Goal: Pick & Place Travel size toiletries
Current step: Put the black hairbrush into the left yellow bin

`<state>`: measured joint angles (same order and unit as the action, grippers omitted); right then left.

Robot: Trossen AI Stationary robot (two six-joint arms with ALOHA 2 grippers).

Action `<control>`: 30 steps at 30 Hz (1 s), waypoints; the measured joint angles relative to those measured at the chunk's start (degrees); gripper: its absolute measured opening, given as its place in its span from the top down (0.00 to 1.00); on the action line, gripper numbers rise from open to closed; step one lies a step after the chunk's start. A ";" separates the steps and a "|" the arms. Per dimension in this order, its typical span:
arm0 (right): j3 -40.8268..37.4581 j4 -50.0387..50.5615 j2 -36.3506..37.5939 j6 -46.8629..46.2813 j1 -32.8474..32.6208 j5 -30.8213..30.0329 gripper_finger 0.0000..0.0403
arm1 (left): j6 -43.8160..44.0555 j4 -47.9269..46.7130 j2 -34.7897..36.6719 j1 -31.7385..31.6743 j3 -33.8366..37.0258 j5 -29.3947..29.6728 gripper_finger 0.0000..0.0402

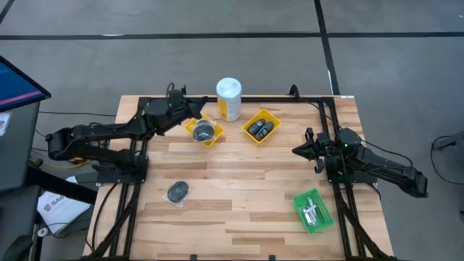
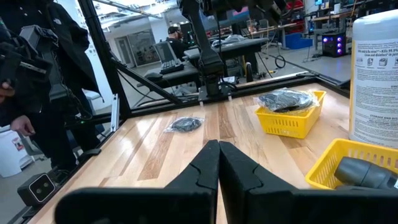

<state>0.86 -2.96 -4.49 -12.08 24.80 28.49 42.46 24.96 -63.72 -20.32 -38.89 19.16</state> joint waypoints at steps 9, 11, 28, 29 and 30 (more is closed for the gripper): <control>0.00 -0.02 -0.01 0.00 0.02 0.00 1.00 | -1.63 -0.08 -0.55 0.00 0.13 1.49 0.99; 0.00 -0.04 0.01 0.02 0.00 0.00 1.00 | -1.83 0.31 -0.49 0.00 0.13 3.09 0.99; 0.00 -0.04 0.02 0.02 0.02 0.00 1.00 | 2.93 -1.19 -8.74 -0.50 0.13 3.61 0.99; 0.00 -0.04 0.01 0.01 0.00 0.00 1.00 | 3.45 0.39 -9.12 -0.50 0.13 3.69 1.00; 0.00 -0.05 0.02 0.00 0.01 0.00 1.00 | 3.86 1.47 -9.41 -0.50 0.11 3.84 1.00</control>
<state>0.86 -3.01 -4.47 -12.07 24.81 28.49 46.32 26.43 -73.13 -20.82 -38.79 23.00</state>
